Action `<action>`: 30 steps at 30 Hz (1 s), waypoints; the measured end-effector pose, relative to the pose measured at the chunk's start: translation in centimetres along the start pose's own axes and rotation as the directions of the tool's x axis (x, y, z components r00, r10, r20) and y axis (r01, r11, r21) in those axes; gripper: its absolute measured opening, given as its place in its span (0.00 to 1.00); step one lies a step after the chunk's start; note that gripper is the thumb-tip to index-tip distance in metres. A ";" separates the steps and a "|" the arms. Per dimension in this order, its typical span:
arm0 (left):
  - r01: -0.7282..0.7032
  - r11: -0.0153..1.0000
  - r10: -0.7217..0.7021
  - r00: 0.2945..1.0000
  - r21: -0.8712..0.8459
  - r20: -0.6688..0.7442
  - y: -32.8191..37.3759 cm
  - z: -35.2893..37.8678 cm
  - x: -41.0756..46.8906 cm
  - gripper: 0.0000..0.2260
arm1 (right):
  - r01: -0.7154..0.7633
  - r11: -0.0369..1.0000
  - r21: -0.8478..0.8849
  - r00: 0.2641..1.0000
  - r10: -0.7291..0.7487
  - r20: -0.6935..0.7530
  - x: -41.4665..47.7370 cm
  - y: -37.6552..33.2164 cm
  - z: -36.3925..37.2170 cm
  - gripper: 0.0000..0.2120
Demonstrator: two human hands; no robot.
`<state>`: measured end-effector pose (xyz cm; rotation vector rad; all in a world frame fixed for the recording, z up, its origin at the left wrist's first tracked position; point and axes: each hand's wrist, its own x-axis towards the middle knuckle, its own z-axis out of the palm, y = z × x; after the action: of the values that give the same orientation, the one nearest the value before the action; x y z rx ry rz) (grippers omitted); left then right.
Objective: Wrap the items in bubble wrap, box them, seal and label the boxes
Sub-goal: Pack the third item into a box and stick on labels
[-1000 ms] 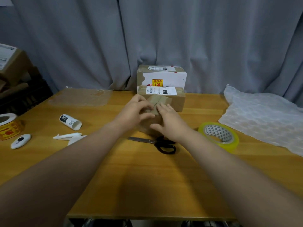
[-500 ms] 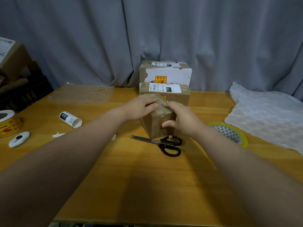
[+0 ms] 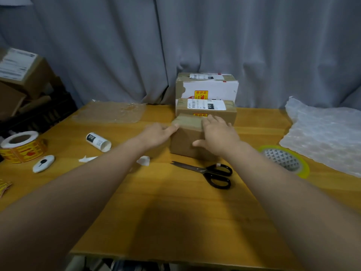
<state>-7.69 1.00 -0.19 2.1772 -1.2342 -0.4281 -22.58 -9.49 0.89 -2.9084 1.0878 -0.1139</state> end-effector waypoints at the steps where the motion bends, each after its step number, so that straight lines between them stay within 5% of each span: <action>1: -0.052 0.999 0.052 0.998 0.014 -0.022 -0.6 -0.7 -0.8 0.24 | -0.008 0.999 0.044 1.000 0.007 0.005 0.2 0.1 0.1 0.41; 4: -0.141 0.986 0.154 0.974 0.088 -0.167 -2.1 -3.5 -3.1 0.16 | -0.040 0.998 -0.056 0.999 0.041 0.008 0.2 -0.3 0.3 0.42; 7: -0.123 0.970 0.169 0.963 0.211 -0.212 -3.3 -6.2 -5.4 0.11 | -0.020 0.975 -0.222 0.987 -0.016 -0.158 -0.8 -2.3 0.8 0.43; 11: -0.005 0.914 0.003 1.000 0.406 0.007 -6.3 -7.8 -8.3 0.06 | 0.302 0.952 -0.046 0.894 -0.300 -0.332 -3.1 -6.2 1.6 0.33; 16: 0.105 0.798 -0.307 0.918 0.593 0.250 -9.2 -6.7 -11.8 0.25 | 0.464 0.875 0.135 0.885 -0.451 -0.119 -5.5 -9.7 4.2 0.24; 23: 0.173 0.934 -0.229 0.961 0.313 0.153 -8.9 -4.0 -11.6 0.30 | 0.226 0.836 0.500 0.971 -0.237 -0.042 -6.0 -10.1 6.9 0.20; 30: 0.011 1.000 -0.010 0.999 0.017 -0.048 -6.5 0.5 -10.1 0.13 | 0.065 0.564 0.823 0.996 -0.083 -0.023 -5.4 -9.0 7.1 0.19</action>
<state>-8.86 12.02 -4.89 2.1964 -1.2049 -0.3687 -20.15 0.92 -5.93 -2.0612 0.6252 -0.4628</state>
